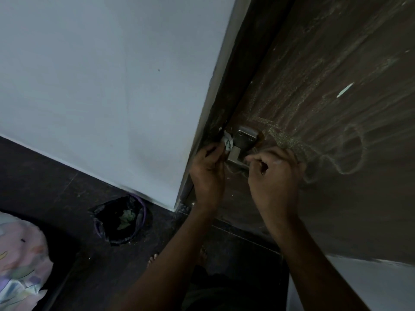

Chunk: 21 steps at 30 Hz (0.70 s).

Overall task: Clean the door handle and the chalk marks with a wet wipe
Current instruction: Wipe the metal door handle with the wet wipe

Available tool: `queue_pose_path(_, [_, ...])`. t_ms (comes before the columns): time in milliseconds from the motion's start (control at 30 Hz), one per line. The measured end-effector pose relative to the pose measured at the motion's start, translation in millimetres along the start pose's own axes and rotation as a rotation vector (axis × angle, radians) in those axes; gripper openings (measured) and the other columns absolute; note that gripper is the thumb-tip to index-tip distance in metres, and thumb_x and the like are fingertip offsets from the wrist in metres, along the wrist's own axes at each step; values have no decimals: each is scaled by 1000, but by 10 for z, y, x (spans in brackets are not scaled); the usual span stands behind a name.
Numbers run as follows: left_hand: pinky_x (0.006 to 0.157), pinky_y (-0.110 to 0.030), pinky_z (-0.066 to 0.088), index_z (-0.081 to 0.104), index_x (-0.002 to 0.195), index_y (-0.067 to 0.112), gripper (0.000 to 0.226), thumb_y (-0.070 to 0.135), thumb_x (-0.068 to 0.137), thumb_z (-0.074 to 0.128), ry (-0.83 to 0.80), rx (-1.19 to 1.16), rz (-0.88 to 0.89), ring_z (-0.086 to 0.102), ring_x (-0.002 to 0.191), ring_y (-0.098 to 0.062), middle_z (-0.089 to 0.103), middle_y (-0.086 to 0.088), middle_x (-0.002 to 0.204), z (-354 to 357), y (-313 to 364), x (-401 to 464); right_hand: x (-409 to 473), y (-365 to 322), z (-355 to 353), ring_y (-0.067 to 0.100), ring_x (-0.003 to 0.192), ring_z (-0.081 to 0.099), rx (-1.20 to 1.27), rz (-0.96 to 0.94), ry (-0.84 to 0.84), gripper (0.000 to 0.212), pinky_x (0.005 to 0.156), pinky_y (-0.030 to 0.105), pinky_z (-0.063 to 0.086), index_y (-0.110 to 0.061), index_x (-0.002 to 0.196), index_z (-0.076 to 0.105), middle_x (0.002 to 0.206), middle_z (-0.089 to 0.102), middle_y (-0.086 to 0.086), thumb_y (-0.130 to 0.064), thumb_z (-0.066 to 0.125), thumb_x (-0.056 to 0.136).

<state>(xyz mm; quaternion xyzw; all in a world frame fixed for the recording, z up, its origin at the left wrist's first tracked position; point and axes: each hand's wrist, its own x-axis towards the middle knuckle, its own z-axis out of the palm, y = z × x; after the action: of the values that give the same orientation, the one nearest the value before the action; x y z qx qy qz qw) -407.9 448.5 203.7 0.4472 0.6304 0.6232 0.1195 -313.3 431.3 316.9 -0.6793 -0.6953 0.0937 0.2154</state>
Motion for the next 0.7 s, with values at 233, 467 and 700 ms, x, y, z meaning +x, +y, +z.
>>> queue_pose_path(233, [80, -28, 60, 78, 94, 0, 13, -5, 82, 78, -89, 47, -88, 70, 85, -11, 77, -8, 91, -44, -202, -75, -15, 22, 41, 16, 109, 55, 16, -1, -9, 15, 107, 45, 35, -20, 94, 75, 103, 67, -5, -15, 61, 93])
queue_pose_path(467, [69, -2, 45, 79, 91, 5, 9, 4, 82, 78, -88, -51, -495, 63, 67, 10, 74, 4, 84, 48, -61, -160, -297, 140, 227, 22, 91, 63, 182, -22, 204, 20, 85, 47, 46, -16, 83, 74, 87, 68, -3, -1, 62, 86])
queue_pose_path(700, [55, -21, 57, 72, 81, -3, 9, 1, 88, 69, -314, -632, -1112, 70, 60, -13, 74, -11, 73, 73, 35, -73, -524, 426, 438, 5, 81, 64, 401, 120, 192, 25, 66, 5, 44, -30, 82, 67, 86, 64, -17, -9, 55, 87])
